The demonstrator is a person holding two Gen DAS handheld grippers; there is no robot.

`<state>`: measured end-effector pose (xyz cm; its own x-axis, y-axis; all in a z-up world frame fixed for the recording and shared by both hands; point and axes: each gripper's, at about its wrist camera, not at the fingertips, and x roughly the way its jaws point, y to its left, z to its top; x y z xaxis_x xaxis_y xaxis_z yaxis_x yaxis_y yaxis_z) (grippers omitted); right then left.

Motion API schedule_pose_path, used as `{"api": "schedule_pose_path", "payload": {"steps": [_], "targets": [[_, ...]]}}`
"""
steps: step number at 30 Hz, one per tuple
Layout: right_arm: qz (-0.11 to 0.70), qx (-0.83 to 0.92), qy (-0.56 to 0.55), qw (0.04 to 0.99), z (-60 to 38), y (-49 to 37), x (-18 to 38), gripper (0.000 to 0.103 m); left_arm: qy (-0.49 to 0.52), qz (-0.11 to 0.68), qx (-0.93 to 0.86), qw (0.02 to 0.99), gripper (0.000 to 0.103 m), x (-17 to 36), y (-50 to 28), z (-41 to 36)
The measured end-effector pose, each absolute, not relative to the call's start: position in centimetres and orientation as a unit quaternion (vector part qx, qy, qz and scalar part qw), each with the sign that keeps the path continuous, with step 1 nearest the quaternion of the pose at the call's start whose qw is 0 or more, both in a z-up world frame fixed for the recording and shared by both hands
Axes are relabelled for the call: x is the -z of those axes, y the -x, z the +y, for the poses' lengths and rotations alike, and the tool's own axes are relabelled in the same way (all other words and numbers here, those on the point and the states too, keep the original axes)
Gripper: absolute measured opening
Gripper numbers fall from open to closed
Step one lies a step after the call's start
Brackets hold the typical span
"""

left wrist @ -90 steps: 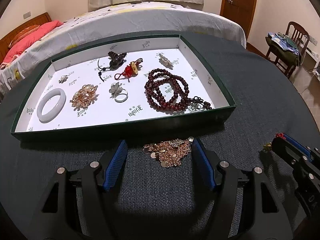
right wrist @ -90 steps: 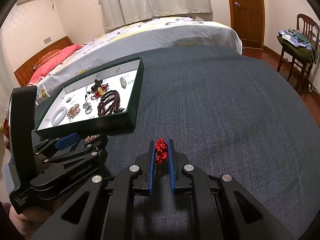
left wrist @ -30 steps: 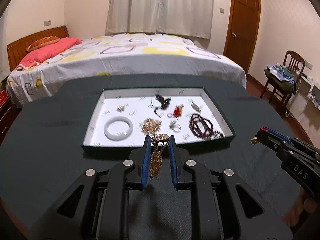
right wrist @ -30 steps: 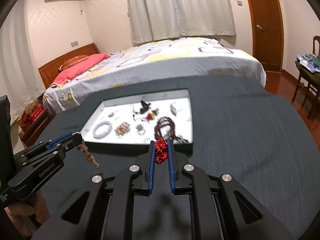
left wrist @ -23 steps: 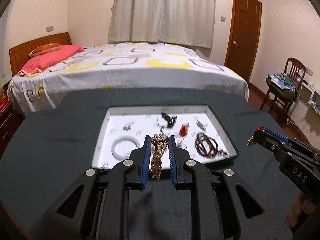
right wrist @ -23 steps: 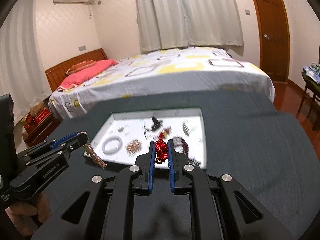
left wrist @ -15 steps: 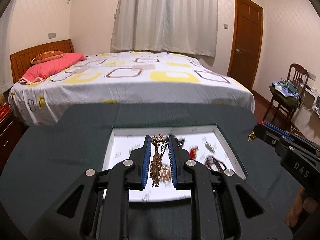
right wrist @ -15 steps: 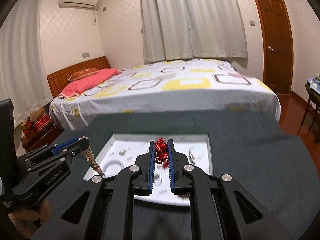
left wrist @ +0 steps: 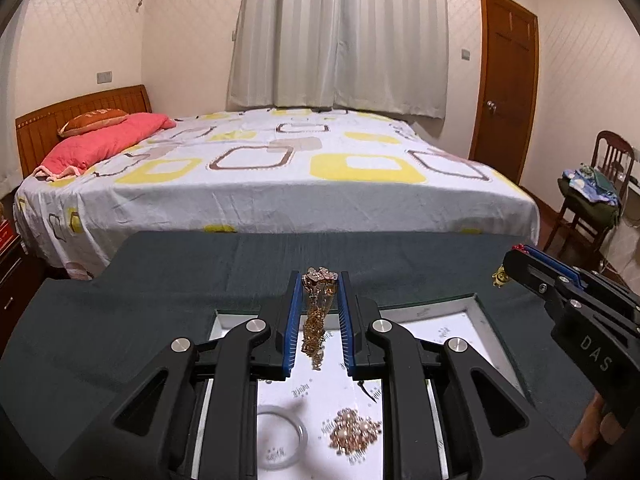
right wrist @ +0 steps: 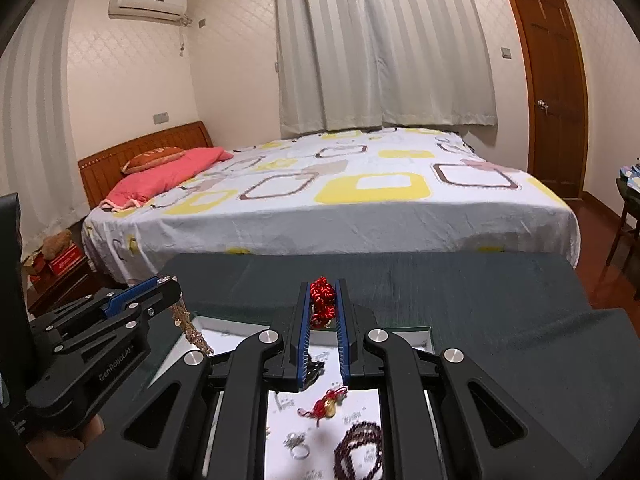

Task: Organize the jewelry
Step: 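Carry gold chain and red beads into the white box and open both grippers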

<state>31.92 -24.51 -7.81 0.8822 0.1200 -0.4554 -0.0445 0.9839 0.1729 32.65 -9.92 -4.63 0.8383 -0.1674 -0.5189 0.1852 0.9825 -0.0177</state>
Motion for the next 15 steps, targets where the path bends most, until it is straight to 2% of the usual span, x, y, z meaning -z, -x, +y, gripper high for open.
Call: {"api": "schedule_pose_path", "payload": {"steps": [15], "targets": [[0.333, -0.037, -0.067, 0.940, -24.1, -37.4, 14.1, 0.012, -0.043, 0.360, 0.079, 0.929, 0.018, 11.5, -38.3, -10.7]]}}
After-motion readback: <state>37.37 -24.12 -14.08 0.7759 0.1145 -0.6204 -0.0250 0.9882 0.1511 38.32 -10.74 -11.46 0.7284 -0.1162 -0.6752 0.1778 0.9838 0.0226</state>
